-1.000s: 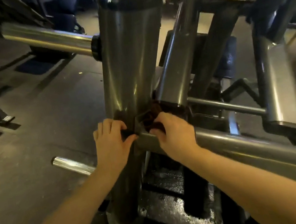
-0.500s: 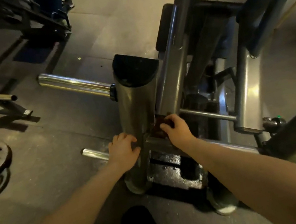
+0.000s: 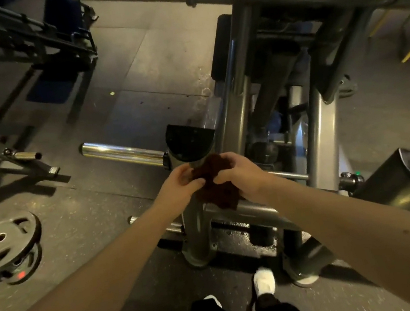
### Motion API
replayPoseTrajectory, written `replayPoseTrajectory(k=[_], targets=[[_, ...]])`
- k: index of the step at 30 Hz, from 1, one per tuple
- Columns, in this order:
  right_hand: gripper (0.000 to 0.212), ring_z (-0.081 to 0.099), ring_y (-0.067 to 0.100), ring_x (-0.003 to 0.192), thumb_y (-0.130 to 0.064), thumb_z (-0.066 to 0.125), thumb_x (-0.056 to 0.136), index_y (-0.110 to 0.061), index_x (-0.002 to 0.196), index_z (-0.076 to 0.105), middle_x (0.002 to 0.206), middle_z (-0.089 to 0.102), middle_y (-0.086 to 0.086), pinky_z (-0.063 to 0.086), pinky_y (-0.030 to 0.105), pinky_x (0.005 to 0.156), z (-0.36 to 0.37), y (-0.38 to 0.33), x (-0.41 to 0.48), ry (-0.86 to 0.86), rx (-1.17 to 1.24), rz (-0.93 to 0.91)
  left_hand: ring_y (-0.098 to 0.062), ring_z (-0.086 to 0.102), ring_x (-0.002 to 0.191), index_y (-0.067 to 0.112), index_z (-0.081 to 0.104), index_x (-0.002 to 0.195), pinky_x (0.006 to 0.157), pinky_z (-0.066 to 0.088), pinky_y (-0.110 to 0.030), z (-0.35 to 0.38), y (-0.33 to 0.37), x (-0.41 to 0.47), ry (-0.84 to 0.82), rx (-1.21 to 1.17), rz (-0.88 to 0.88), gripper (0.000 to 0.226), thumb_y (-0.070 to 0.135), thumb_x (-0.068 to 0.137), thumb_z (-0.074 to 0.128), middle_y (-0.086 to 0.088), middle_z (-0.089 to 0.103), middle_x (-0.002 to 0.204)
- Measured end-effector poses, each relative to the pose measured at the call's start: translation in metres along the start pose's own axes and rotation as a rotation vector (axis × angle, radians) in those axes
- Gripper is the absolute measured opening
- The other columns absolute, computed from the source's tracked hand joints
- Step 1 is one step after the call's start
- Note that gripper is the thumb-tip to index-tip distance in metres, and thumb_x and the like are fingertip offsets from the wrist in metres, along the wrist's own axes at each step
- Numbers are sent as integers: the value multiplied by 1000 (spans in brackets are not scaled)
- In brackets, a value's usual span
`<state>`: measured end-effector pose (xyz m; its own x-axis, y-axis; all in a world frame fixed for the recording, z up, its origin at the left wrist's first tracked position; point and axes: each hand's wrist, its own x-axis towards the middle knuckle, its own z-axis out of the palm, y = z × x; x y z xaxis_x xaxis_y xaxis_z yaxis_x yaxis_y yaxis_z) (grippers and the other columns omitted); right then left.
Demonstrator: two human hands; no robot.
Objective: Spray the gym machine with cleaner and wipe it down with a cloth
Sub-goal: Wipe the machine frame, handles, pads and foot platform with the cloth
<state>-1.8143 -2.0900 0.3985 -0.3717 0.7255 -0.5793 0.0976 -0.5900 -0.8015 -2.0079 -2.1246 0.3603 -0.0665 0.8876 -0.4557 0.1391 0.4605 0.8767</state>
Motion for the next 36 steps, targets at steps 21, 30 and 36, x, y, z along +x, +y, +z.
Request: replayPoseTrajectory(k=[21,30,36], targets=[[57,71,33,108,-7,65,81,-16,135,50,122,66,17,59,49,96,-59,-76,2,-435,-537,32,-12,68,108,20,73,101,94,56,-29,34,84,-37,122,157,181,9,13,96,69,7,69,121],[74,69,32,112,-9,71,81,-29,145,38,128,62,13,58,49,99,-27,-84,23,-424,-477,47,3,67,99,26,69,113,83,57,-15,7,93,-28,78,262,279,31,16,86,81,15,71,100],[54,69,33,114,0,67,89,-18,137,52,128,65,17,54,49,104,8,-84,33,-293,-406,51,1,68,101,29,64,123,81,58,-20,-47,88,-1,-143,277,321,36,14,92,76,8,69,105]])
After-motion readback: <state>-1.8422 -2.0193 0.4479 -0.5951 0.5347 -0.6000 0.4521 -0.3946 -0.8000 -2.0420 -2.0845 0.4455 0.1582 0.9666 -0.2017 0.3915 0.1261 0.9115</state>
